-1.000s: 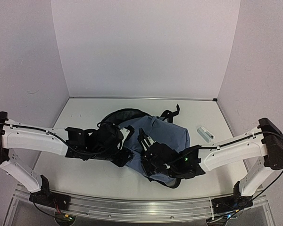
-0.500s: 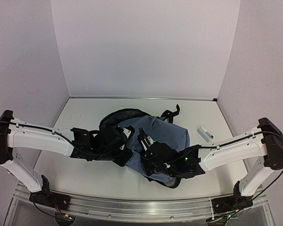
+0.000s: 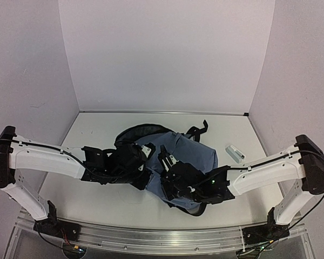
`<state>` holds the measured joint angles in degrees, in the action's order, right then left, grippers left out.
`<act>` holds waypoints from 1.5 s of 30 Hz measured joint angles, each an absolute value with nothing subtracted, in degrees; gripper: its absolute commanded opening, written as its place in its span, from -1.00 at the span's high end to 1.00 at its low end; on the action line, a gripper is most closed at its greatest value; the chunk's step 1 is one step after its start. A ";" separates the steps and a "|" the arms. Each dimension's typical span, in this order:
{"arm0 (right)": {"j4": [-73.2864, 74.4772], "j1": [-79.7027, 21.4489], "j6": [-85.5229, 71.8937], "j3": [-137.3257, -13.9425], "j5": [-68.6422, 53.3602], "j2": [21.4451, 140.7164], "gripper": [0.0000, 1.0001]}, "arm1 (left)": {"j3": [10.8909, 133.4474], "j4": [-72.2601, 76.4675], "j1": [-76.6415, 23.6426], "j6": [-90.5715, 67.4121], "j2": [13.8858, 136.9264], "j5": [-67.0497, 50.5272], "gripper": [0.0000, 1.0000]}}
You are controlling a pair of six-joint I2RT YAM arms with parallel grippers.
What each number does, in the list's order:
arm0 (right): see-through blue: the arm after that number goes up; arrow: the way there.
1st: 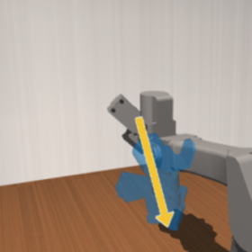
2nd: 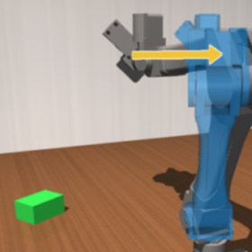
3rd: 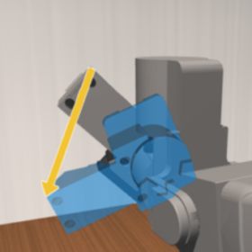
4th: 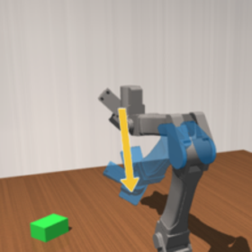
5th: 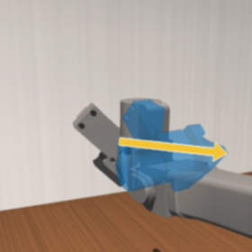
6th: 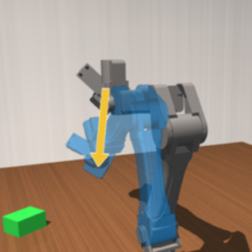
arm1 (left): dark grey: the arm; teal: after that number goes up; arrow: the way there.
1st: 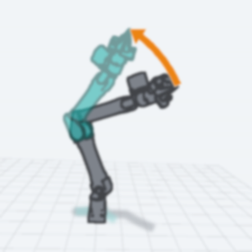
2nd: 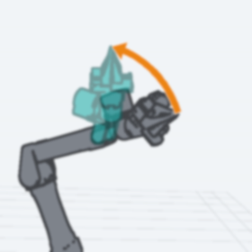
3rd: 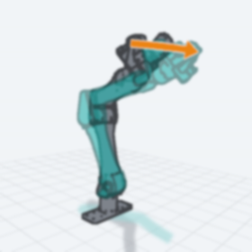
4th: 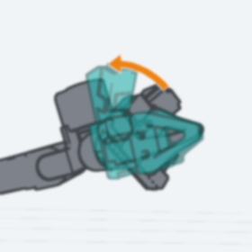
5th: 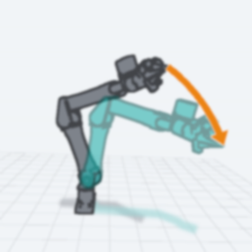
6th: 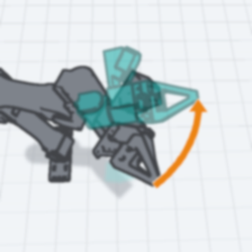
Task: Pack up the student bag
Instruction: Zip the student bag at the center of the board.
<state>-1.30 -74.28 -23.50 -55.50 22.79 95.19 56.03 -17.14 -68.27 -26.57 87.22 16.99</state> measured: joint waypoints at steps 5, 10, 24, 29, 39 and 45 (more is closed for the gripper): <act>-2.32 -74.25 -23.99 -55.33 22.85 95.26 1.00 | 56.03 -16.99 -68.34 -28.58 87.22 18.40 1.00; -3.64 -74.22 -24.55 -55.18 22.84 95.41 1.00 | 56.18 -17.44 -68.32 -35.20 87.25 19.80 1.00; -7.09 -73.91 -25.87 -54.94 22.70 96.05 1.00 | 54.94 -16.17 -65.48 -45.49 85.76 24.42 1.00; -8.30 -73.91 -26.19 -54.92 22.55 96.19 1.00 | 52.52 -14.46 -63.26 -45.92 82.69 24.46 0.99; -9.44 -73.91 -26.17 -54.83 21.33 96.33 1.00 | 48.94 -12.14 -58.24 -44.78 78.80 23.20 1.00; -7.69 -74.11 -25.76 -52.82 19.20 96.32 1.00 | 48.50 -9.80 -48.84 -41.51 77.36 25.95 1.00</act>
